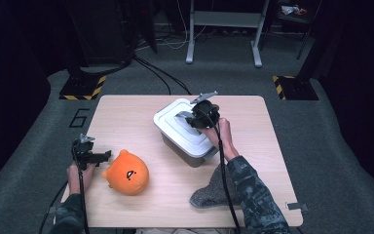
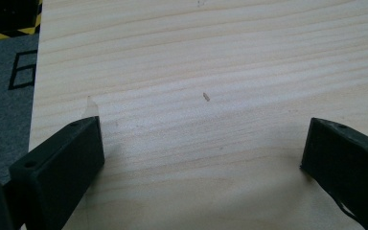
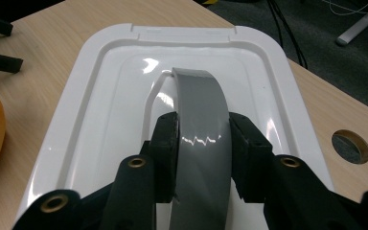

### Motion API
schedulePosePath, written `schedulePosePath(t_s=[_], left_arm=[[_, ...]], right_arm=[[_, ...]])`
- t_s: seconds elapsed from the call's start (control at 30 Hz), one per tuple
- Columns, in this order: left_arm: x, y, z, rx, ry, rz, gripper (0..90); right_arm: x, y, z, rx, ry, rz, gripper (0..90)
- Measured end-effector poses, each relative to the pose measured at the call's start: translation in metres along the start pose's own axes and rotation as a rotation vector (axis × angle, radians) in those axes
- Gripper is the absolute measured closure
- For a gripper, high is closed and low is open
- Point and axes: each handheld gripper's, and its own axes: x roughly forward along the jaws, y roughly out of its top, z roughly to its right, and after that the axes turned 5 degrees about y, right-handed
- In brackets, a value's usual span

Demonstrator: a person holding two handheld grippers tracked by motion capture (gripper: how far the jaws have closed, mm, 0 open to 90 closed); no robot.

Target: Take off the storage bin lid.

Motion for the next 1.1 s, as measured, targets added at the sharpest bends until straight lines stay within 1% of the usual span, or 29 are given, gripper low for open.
schedulePosePath(t_s=[0.07,0.13,0.17,0.2,0.23,0.27,0.3,0.33,0.43,0.6,0.77,0.83,0.97,1.0,1.03,1.1], left_arm=[[0.000,0.000,0.000,0.001,0.000,0.000,0.2],[0.000,0.000,0.000,0.000,0.000,0.000,0.2],[0.000,0.000,0.000,-0.007,0.000,0.005,0.2],[0.000,0.000,0.000,0.000,0.000,0.000,0.2],[0.000,0.000,0.000,-0.002,0.000,0.002,0.2],[0.000,0.000,0.000,0.000,0.000,0.000,0.2],[0.000,0.000,0.000,0.000,0.000,0.000,0.2],[0.000,0.000,0.000,-0.006,0.000,0.004,0.2],[0.000,0.000,0.000,0.001,0.000,0.000,0.2],[0.000,0.000,0.000,0.000,0.000,0.001,0.2],[0.000,0.000,0.000,-0.002,0.003,0.005,0.2],[0.000,0.000,0.000,-0.002,0.003,0.005,0.2],[0.000,0.000,0.000,-0.002,0.003,0.005,0.2],[0.000,0.000,0.000,-0.002,0.003,0.005,0.2],[0.000,0.000,0.000,-0.002,0.003,0.005,0.2],[0.000,0.000,0.000,-0.002,0.003,0.005,0.2]], right_arm=[[-0.001,0.000,-0.001,0.007,-0.009,0.008,66.2],[-0.003,0.001,-0.003,-0.004,-0.012,0.013,66.3],[-0.004,0.002,-0.004,0.005,-0.010,0.013,66.3],[-0.005,0.002,-0.004,-0.003,-0.012,0.011,66.3],[-0.006,0.002,-0.006,0.007,-0.015,0.017,66.3],[-0.007,0.003,-0.005,-0.002,-0.014,0.023,66.3],[-0.008,0.003,-0.006,0.010,-0.011,0.022,66.4],[-0.009,0.003,-0.005,-0.003,-0.007,0.027,66.4],[-0.013,0.004,-0.005,0.011,-0.010,0.041,66.4],[-0.021,0.005,-0.003,0.004,-0.009,0.057,66.3],[-0.029,0.005,-0.002,0.019,-0.017,0.070,66.4],[-0.034,0.004,0.001,0.015,-0.018,0.079,66.4],[-0.041,0.003,0.004,0.028,-0.024,0.083,66.4],[-0.043,0.003,0.005,0.030,-0.025,0.091,66.4],[-0.046,0.002,0.006,0.024,-0.030,0.096,66.3],[-0.050,0.002,0.008,0.039,-0.036,0.103,66.4]])
